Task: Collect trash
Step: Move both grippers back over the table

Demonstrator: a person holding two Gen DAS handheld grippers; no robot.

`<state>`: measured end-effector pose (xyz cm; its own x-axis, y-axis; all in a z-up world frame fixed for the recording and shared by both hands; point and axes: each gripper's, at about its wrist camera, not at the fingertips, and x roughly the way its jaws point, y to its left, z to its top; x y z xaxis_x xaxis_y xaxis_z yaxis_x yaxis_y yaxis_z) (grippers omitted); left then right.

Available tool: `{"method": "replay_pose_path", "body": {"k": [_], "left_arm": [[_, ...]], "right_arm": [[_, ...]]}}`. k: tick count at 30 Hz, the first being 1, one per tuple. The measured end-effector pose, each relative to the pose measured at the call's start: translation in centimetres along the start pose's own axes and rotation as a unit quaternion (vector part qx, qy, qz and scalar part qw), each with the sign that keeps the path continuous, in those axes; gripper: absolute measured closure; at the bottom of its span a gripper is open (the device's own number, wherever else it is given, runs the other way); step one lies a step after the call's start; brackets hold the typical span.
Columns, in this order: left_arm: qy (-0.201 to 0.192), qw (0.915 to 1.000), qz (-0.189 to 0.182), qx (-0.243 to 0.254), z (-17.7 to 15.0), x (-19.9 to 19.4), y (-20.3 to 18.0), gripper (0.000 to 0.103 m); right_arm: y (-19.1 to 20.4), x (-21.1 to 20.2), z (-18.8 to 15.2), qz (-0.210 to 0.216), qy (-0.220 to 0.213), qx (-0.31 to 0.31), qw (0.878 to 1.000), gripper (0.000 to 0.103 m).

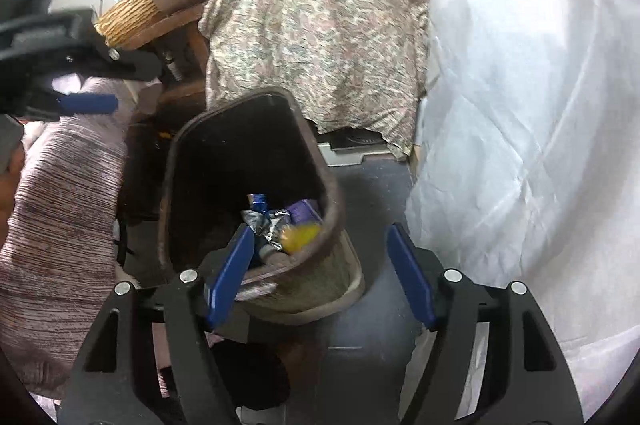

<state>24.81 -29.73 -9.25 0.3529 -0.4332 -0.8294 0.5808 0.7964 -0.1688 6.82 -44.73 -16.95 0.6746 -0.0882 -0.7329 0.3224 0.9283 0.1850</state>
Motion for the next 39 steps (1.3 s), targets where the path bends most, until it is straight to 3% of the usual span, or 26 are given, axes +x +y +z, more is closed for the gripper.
{"method": "replay_pose_path", "body": {"k": [6, 11, 17, 28, 33, 39], "left_arm": [[-0.04, 0.999, 0.017, 0.003, -0.7, -5.7, 1.9, 0.016], [-0.071, 0.9968, 0.037, 0.004, -1.9, -9.9, 4.4, 0.016], [-0.113, 0.9897, 0.088, -0.004, -4.4, -14.8, 9.4, 0.011], [-0.135, 0.9702, 0.182, -0.085, -9.1, -21.3, 22.0, 0.011], [-0.144, 0.9604, 0.206, -0.121, -10.9, -23.1, 25.9, 0.01], [-0.142, 0.9562, 0.21, -0.147, -12.6, -23.7, 28.7, 0.011]], "right_arm": [[3.3, -0.8, 1.2, 0.028, -0.007, -0.032, 0.999, 0.031], [7.2, -1.3, 2.3, 0.077, -0.008, -0.065, 0.995, 0.031], [13.0, -2.8, 3.6, 0.135, -0.017, -0.12, 0.983, 0.025], [21.8, -4.1, 4.7, 0.202, -0.016, -0.204, 0.958, 0.023], [24.7, -4.2, 5.2, 0.214, -0.012, -0.236, 0.948, 0.022], [29.2, -4.2, 6.0, 0.231, -0.01, -0.286, 0.93, 0.022]]}}
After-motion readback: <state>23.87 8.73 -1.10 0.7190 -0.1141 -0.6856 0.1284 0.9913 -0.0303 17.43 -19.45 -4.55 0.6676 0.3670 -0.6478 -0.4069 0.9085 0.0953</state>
